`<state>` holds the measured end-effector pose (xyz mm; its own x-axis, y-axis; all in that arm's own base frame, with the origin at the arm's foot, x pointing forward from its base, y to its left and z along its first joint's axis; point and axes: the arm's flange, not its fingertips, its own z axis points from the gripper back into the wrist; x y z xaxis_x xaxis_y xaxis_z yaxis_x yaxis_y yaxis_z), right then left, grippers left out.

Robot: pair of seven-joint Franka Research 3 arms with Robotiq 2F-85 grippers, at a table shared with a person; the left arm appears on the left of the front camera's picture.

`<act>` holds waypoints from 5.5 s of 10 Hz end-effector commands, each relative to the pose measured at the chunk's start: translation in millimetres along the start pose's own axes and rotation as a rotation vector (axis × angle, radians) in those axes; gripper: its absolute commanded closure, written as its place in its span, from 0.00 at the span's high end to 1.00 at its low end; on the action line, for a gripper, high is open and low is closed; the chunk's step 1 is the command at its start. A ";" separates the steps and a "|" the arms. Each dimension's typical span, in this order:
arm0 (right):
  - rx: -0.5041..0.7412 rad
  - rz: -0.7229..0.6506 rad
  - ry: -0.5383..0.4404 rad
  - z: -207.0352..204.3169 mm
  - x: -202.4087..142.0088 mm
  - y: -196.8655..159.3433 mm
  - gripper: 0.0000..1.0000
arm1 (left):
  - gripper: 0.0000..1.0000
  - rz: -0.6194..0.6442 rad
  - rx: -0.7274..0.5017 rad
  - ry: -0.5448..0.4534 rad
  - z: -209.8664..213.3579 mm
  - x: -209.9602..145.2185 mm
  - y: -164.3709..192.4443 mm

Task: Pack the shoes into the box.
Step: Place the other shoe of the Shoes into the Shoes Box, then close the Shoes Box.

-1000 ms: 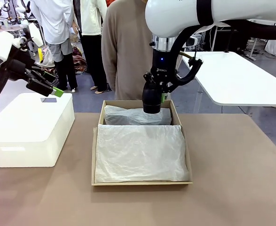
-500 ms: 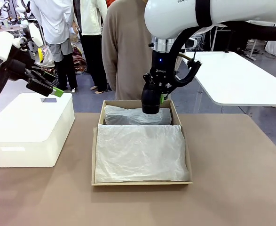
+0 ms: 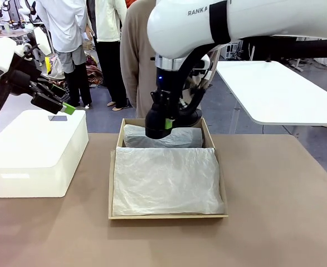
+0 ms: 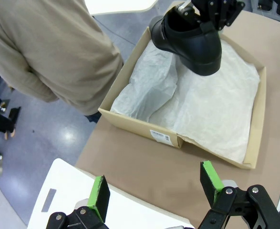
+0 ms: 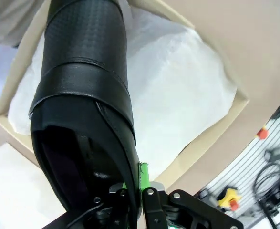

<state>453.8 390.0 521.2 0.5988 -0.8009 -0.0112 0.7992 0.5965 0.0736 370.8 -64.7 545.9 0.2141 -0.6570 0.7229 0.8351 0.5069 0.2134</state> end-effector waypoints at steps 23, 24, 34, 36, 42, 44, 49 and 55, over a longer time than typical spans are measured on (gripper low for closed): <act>0.102 -0.537 -0.056 -54.4 -30.1 61.2 0.00 | 1.00 -0.011 -0.010 -0.011 -0.4 -1.7 1.2; 0.106 -0.556 -0.059 -58.0 -30.8 62.8 0.00 | 1.00 -0.011 -0.010 -0.011 -0.4 -1.7 1.2; 0.113 -0.665 -0.078 -96.6 -28.7 76.3 0.00 | 1.00 -0.011 -0.010 -0.011 -0.4 -1.7 1.2; 0.103 -0.691 -0.076 -100.2 -27.5 77.2 0.00 | 1.00 -0.011 -0.010 -0.011 -0.4 -1.7 1.2; 0.075 -0.703 -0.032 -88.6 -29.0 76.5 0.71 | 1.00 -0.011 -0.010 -0.011 -0.4 -1.7 1.2; 0.095 -0.705 -0.034 -70.3 -29.4 74.9 1.00 | 1.00 -0.011 -0.010 -0.011 -0.4 -1.7 1.2; 0.079 -0.700 -0.023 -47.8 -29.1 71.2 1.00 | 1.00 -0.011 -0.010 -0.011 -0.4 -1.7 1.2; 0.093 -0.673 -0.032 -50.4 -26.4 73.2 1.00 | 1.00 -0.011 -0.010 -0.011 -0.4 -1.7 1.2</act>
<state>499.5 457.6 475.2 -0.0303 -0.9981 -0.0536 0.9886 -0.0379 0.1457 370.8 -64.7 546.0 0.2141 -0.6569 0.7229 0.8351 0.5069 0.2134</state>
